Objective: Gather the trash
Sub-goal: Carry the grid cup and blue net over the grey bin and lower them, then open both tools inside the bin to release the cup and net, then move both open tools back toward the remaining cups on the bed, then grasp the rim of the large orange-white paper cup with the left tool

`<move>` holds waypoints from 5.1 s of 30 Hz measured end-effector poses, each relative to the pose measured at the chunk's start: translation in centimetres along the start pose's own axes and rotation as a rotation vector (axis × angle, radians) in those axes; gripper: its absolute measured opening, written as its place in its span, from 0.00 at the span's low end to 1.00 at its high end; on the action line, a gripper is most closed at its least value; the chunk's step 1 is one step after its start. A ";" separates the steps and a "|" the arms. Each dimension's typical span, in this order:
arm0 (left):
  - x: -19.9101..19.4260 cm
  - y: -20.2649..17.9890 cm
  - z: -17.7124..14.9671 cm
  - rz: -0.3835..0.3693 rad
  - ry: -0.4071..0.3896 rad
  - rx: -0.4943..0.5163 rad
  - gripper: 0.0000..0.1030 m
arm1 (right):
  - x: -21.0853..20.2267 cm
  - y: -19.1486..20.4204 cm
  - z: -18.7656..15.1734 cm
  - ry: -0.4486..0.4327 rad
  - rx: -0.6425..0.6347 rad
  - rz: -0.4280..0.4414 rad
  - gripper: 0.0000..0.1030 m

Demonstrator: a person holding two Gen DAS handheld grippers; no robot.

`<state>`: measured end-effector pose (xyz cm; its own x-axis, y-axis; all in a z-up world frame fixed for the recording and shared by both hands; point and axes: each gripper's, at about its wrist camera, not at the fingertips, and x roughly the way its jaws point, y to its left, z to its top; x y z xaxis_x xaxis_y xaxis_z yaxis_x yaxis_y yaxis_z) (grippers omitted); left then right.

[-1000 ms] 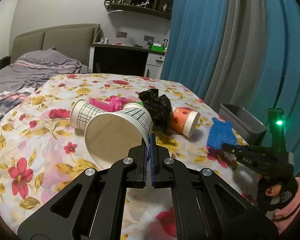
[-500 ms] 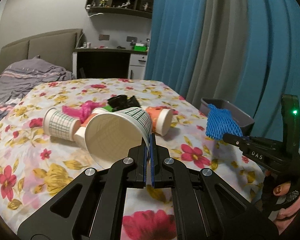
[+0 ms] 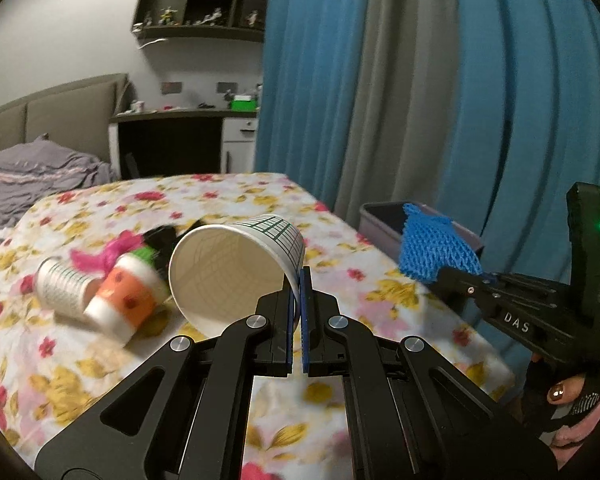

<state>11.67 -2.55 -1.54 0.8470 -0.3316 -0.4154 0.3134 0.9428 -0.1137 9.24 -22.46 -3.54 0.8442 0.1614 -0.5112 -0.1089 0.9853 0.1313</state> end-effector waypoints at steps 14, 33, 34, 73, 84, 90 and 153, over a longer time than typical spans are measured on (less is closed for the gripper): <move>6.7 -7.5 5.2 -0.187 -0.032 0.069 0.02 | -0.7 -5.5 2.7 -0.058 0.024 -0.076 0.07; 18.8 -15.0 7.0 -0.345 0.064 0.093 0.02 | 4.8 -14.5 3.8 0.021 0.140 -0.147 0.07; 19.3 -15.3 7.0 -0.349 0.071 0.095 0.02 | 5.0 -14.7 3.8 0.028 0.143 -0.146 0.07; 26.7 -19.0 3.9 -0.435 0.261 0.087 0.31 | 3.5 -18.9 -0.1 0.057 0.212 -0.282 0.50; 20.8 -14.1 4.3 -0.231 0.141 -0.013 0.90 | -0.4 -16.6 0.5 -0.059 0.203 -0.290 0.72; 14.6 -9.6 2.8 -0.056 0.092 -0.025 0.93 | -1.9 -12.9 1.0 -0.144 0.197 -0.254 0.83; -2.5 16.6 -4.5 0.312 0.071 -0.328 0.94 | 14.0 10.3 1.4 0.124 0.006 0.090 0.47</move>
<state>12.81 14.12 -6.43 0.8441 -0.0380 -0.5349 -0.1141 0.9619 -0.2483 20.61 -10.18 -8.17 0.7600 0.2548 -0.5978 -0.1773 0.9663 0.1865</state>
